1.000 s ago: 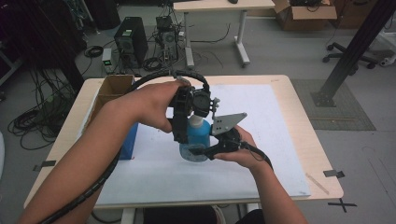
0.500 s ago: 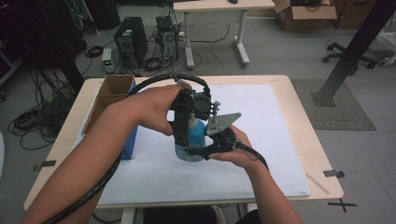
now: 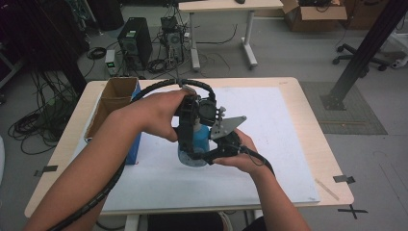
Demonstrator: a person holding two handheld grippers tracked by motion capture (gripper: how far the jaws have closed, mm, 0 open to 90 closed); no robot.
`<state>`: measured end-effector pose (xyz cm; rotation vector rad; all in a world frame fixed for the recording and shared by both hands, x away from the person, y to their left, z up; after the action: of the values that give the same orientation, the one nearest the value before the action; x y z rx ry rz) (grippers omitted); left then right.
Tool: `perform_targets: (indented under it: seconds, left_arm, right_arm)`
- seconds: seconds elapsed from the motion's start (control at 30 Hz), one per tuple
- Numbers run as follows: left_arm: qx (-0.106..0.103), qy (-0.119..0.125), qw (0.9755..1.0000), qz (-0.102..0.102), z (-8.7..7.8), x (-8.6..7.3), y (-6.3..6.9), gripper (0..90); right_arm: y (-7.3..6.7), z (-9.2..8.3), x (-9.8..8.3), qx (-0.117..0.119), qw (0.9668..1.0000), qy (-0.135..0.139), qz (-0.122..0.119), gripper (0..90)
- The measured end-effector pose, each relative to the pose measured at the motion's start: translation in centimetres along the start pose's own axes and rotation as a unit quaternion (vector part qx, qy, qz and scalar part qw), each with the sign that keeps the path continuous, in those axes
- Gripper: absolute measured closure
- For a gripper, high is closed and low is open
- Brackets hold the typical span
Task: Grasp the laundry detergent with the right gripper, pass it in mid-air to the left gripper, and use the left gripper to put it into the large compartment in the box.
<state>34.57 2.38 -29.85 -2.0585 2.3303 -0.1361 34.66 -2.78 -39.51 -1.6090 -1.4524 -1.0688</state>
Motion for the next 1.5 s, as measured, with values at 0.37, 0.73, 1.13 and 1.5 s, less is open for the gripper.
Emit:
perform_targets:
  seconds: [0.37,0.73,1.13,1.5]
  left_arm:
    - [0.005,-0.002,1.0000,0.004,0.23,0.01,0.03,7.2]
    - [0.005,-0.004,1.0000,0.005,0.17,-0.01,0.13,17.0]
    - [0.013,-0.004,0.9998,0.011,0.04,0.11,0.13,23.4]
    - [0.012,-0.011,0.9998,0.010,0.08,0.13,0.20,28.9]
  right_arm:
    - [-0.07,-0.17,0.14,-0.001,1.0000,0.002,0.004,45.7]
    - [-0.07,-0.23,0.38,-0.003,1.0000,0.003,0.002,45.6]
    - [-0.11,-0.28,0.50,-0.003,1.0000,0.005,0.001,45.6]
    - [-0.18,-0.30,0.53,-0.004,1.0000,0.004,-0.001,45.6]
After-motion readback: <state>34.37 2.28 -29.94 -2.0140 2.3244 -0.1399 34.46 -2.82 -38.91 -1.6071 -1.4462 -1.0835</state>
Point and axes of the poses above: each handheld gripper's, and its own axes: z roughly forward along the jaws, x roughly out of its top, y roughly to its right, the point moved 7 cm from there along z, roughly forward along the jaws, and after that the axes turned 2 degrees about y, right-handed, at the moved point
